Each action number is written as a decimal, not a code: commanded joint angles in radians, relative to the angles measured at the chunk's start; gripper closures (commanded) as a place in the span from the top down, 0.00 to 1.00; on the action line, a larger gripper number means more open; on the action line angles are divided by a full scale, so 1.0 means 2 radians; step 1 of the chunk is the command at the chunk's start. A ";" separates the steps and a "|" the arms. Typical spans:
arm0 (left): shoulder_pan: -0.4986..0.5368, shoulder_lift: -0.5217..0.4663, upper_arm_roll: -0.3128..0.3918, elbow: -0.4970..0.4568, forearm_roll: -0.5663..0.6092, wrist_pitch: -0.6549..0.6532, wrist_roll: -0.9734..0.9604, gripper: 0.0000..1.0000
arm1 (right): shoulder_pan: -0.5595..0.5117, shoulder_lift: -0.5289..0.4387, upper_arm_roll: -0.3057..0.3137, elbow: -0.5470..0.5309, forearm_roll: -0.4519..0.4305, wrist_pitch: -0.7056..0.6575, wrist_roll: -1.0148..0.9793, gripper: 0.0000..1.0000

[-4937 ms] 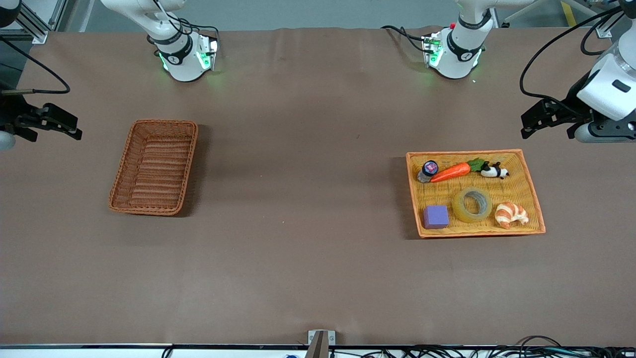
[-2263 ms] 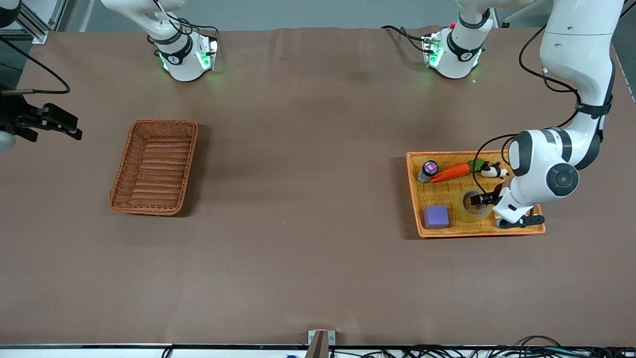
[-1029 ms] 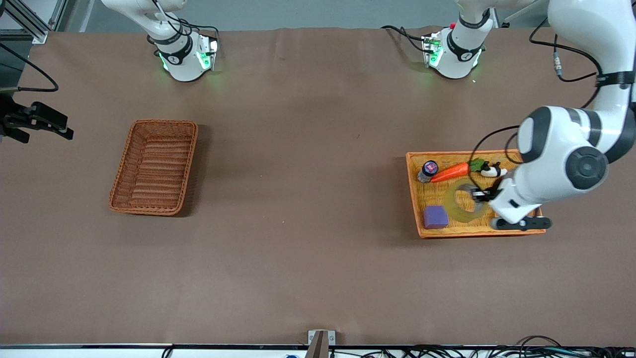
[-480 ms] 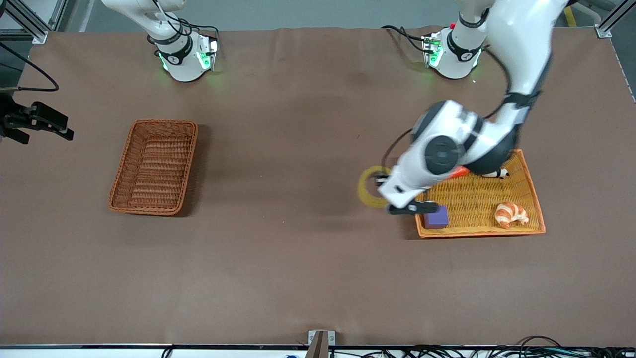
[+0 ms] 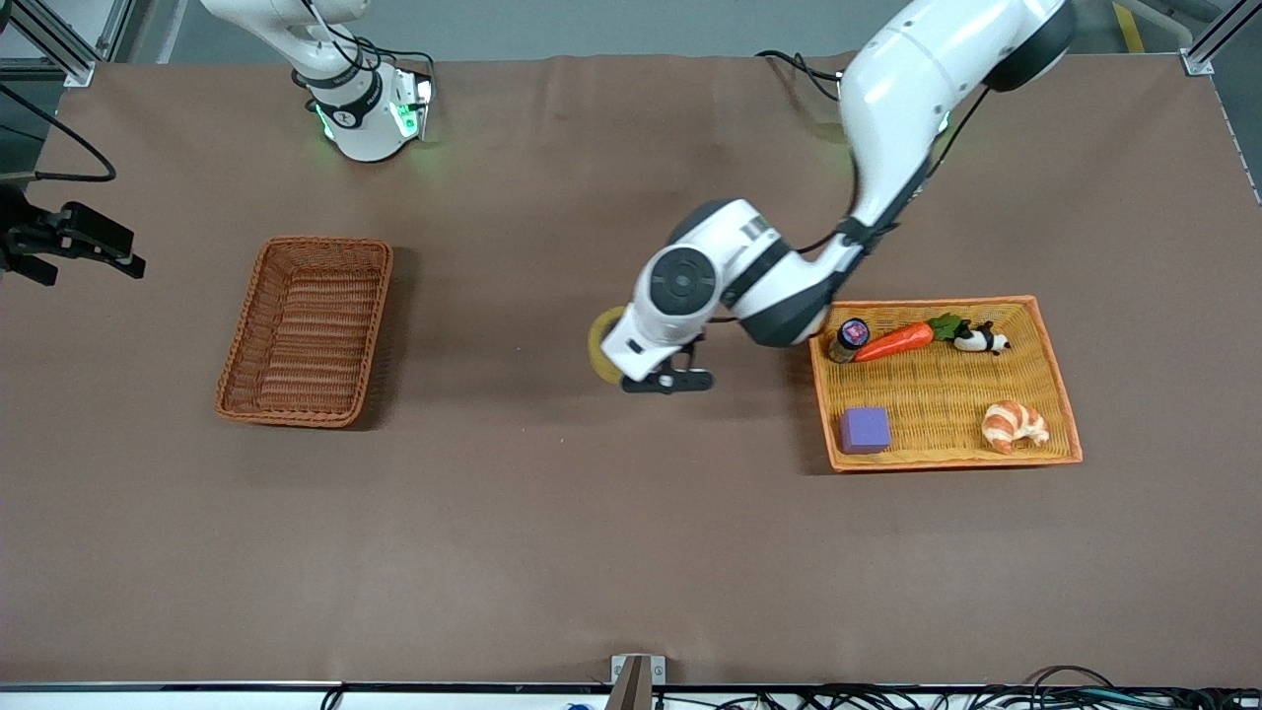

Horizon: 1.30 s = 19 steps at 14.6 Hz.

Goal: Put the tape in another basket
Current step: 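Lift the tape roll with the left gripper and set it on the table, then grasp the tape with the right gripper while the left gripper withdraws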

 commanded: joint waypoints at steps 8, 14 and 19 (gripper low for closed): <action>-0.083 0.079 0.066 0.076 0.009 0.071 -0.004 0.81 | -0.005 -0.004 0.003 0.003 0.012 0.002 0.000 1.00; -0.062 0.009 0.068 0.061 0.011 0.011 -0.007 1.00 | 0.047 0.010 0.006 -0.015 0.014 0.035 0.018 1.00; 0.030 -0.095 0.065 0.023 0.006 -0.111 0.040 1.00 | 0.162 0.055 0.006 -0.077 0.029 0.138 0.126 1.00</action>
